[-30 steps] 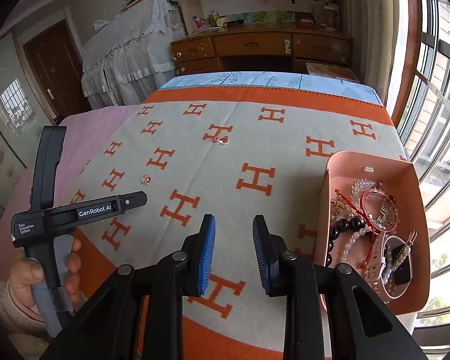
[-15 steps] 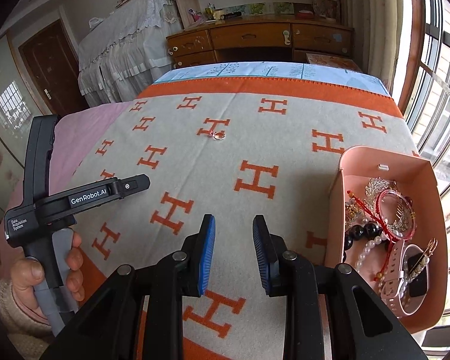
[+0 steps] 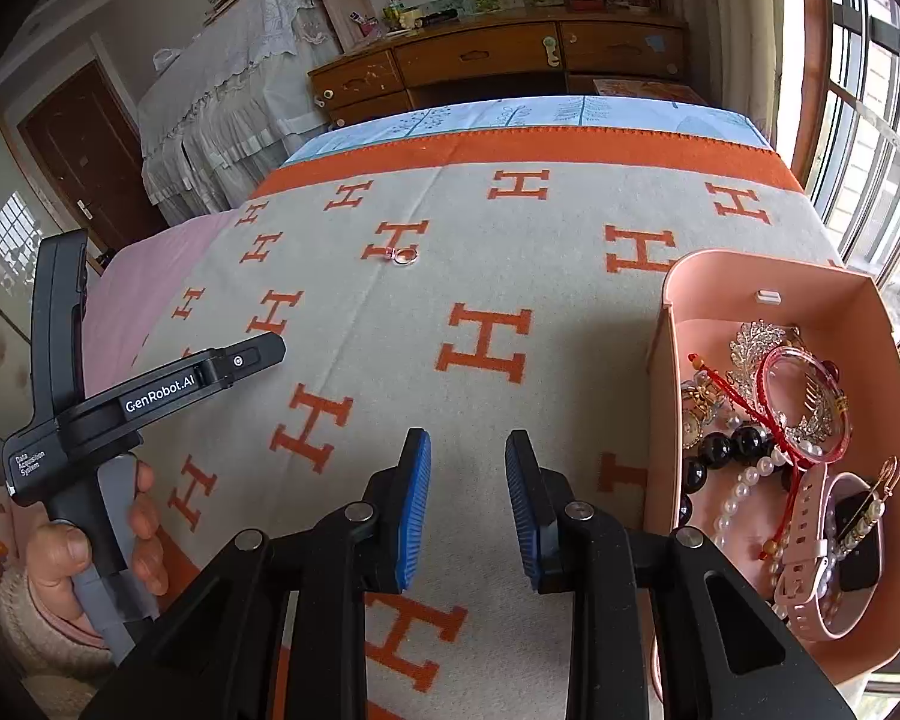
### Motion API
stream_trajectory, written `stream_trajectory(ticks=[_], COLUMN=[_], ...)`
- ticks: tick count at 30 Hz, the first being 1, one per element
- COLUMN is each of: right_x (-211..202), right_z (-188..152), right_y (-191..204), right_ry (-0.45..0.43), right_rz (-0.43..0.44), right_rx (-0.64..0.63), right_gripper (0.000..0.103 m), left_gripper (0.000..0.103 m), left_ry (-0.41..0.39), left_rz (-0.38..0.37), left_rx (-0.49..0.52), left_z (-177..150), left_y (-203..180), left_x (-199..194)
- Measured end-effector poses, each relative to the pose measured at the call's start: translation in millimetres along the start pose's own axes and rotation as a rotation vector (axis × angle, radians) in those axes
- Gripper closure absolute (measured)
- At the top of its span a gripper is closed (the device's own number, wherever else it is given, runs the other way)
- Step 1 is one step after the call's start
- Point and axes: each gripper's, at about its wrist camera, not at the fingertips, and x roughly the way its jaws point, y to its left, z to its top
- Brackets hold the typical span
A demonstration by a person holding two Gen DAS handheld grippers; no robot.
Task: Organize jewelry
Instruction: 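Move the left tool to the silver ring with red stone and grasp it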
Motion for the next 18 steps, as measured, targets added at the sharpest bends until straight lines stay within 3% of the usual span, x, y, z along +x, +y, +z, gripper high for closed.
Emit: stream_trajectory(ticks=[3, 7, 8, 11, 18], right_x=[0.9, 1.3, 1.4, 0.7, 4.2], right_z=[0.1, -1.4, -1.6, -1.9, 3.0], right_y=[-1.7, -1.8, -2.0, -2.5, 6.5], right_ry=[0.000, 0.000, 0.000, -0.003, 0.002], right_rz=[0.000, -0.002, -0.002, -0.002, -0.010], right_rx=[0.007, 0.011, 0.012, 0.016, -0.012], right_gripper=[0.077, 0.077, 0.077, 0.077, 0.077], left_gripper=[0.052, 0.063, 0.070, 0.085, 0.097], left_ry=[0.011, 0.024, 0.023, 0.018, 0.013], left_rz=[0.023, 0.075, 0.080, 0.086, 0.070], left_rx=[0.033, 0.083, 0.086, 0.083, 0.092], left_z=[4.5, 6.9, 6.8, 6.9, 5.4], left_y=[-3.5, -8.1, -7.6, -3.9, -1.8], left_x=[4.3, 7.8, 7.8, 8.0, 8.3])
